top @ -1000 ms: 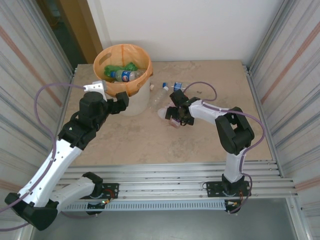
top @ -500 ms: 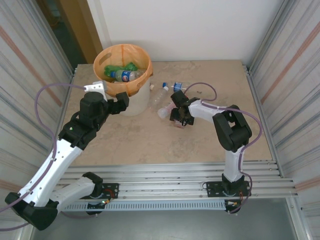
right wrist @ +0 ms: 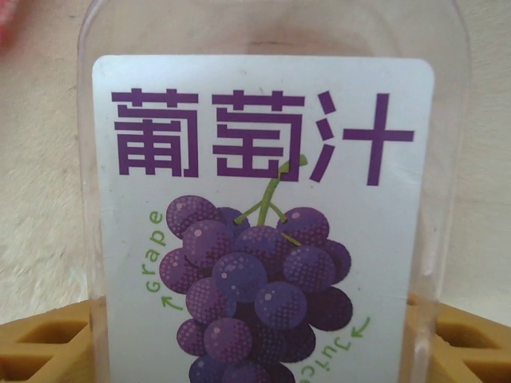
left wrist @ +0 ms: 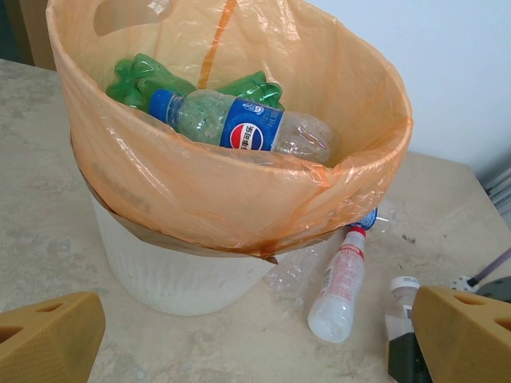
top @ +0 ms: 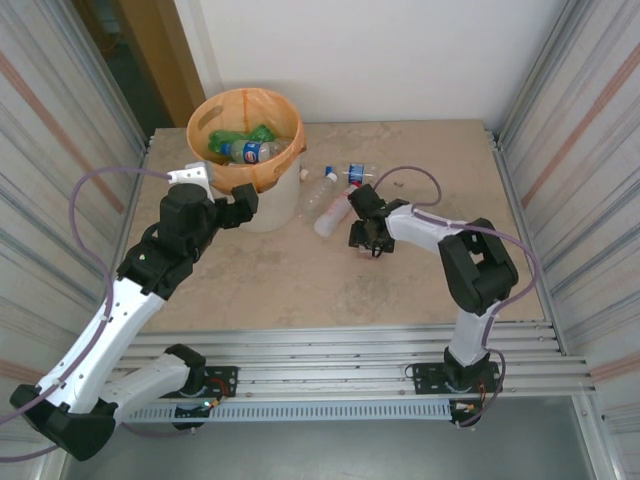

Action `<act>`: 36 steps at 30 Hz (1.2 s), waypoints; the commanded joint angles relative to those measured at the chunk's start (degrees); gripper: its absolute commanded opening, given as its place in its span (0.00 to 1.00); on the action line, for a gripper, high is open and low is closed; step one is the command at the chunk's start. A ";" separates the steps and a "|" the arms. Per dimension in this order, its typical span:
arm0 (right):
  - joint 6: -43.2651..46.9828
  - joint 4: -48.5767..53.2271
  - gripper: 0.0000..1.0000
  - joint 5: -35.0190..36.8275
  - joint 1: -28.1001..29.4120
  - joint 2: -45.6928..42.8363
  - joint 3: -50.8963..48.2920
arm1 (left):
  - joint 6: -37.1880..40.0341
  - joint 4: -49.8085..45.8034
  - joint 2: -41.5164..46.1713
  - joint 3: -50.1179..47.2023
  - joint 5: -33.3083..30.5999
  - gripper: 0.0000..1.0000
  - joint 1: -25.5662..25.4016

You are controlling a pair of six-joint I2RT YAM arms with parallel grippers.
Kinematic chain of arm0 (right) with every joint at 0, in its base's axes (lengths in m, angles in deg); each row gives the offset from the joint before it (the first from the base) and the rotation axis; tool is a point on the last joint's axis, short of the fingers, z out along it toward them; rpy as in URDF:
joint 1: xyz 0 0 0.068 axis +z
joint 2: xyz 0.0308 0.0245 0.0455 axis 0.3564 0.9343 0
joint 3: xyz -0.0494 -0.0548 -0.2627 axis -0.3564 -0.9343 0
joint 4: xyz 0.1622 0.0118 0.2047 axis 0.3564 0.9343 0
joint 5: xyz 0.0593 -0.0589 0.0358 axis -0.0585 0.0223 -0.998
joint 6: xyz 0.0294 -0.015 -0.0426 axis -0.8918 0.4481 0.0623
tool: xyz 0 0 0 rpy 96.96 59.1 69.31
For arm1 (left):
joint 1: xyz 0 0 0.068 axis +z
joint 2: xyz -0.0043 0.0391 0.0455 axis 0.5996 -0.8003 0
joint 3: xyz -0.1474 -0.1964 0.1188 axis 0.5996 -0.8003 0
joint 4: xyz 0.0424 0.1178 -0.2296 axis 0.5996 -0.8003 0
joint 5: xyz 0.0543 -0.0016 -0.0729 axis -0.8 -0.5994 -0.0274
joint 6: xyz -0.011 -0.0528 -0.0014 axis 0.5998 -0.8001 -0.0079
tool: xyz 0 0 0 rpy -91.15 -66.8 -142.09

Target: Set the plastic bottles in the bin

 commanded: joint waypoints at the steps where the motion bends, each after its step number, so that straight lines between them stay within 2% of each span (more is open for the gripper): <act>1: 2.98 0.78 0.40 2.53 0.33 -7.51 -1.16 | -1.01 1.64 0.12 0.25 0.26 0.99 -0.20; 9: 8.71 -4.88 0.36 1.10 1.08 -19.81 -5.14 | -1.41 2.59 -0.56 1.26 3.36 0.99 -0.23; 16: 14.91 -13.60 0.35 -3.09 1.60 -27.92 -9.18 | -3.07 6.49 -2.52 1.79 10.28 0.97 -0.93; 27: 22.13 -25.38 0.35 -12.56 2.52 -36.17 -15.30 | -3.08 12.85 -10.82 7.57 19.33 0.96 -7.70; 36: 24.94 -30.66 0.35 -17.49 5.39 -39.21 -16.18 | -3.40 15.25 -20.34 14.92 29.23 0.93 -10.44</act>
